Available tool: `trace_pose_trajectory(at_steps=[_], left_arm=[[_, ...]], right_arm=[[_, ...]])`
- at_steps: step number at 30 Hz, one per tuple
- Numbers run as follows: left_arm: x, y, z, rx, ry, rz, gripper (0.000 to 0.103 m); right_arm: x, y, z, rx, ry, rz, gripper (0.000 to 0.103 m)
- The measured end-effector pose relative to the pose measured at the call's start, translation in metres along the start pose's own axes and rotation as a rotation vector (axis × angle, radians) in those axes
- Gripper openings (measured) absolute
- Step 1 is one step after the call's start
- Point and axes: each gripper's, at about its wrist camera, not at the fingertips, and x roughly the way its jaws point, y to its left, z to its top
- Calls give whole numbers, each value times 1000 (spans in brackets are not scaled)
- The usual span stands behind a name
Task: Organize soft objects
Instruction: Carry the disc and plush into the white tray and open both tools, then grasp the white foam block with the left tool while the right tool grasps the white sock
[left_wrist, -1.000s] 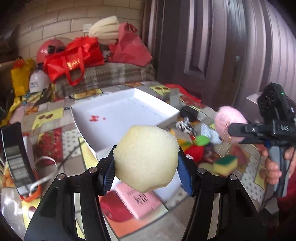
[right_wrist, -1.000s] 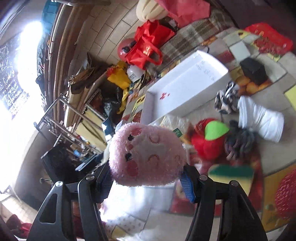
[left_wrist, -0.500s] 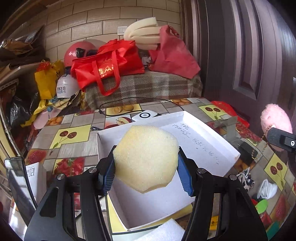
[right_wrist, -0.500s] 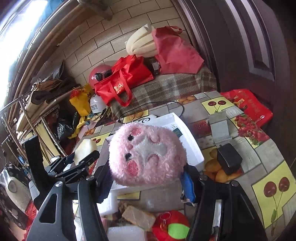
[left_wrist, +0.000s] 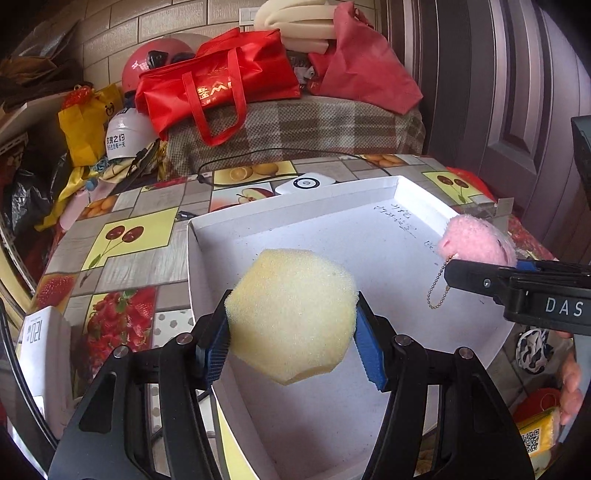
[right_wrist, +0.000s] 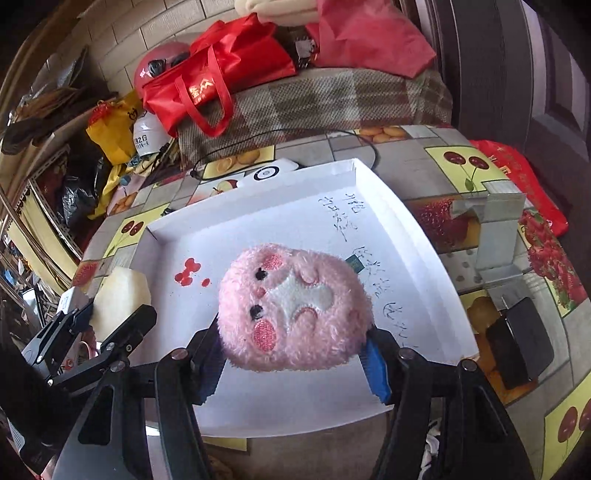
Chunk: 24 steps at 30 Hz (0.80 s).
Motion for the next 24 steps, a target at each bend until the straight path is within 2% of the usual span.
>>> trace_pose_trajectory(at_steps=[5,7,9,10,12,17,24], left_arm=[[-3,6,1,-22,-15,34,63],[-7,10,2,-40,-40,46,73],[-11,13,3,-42,-65,55,101],[-13,14,3,-43,-69,62,103],[-17,18,6,-56,-74,68,103],[-39,27,13,-92,-111,26,103],[-79,30,14,-57,-166,-34,103]], right_arm=[[-7,4,6,4,-33,-20,70],[-9,4,5,14,-45,-10,86],[-12,3,6,32,-67,-4,93],[-14,1,6,43,-79,-1,103],[-23,-2,4,68,-117,15,103],[-54,-8,-4,110,-203,54,103],[-107,-16,-26,100,-311,99,103]])
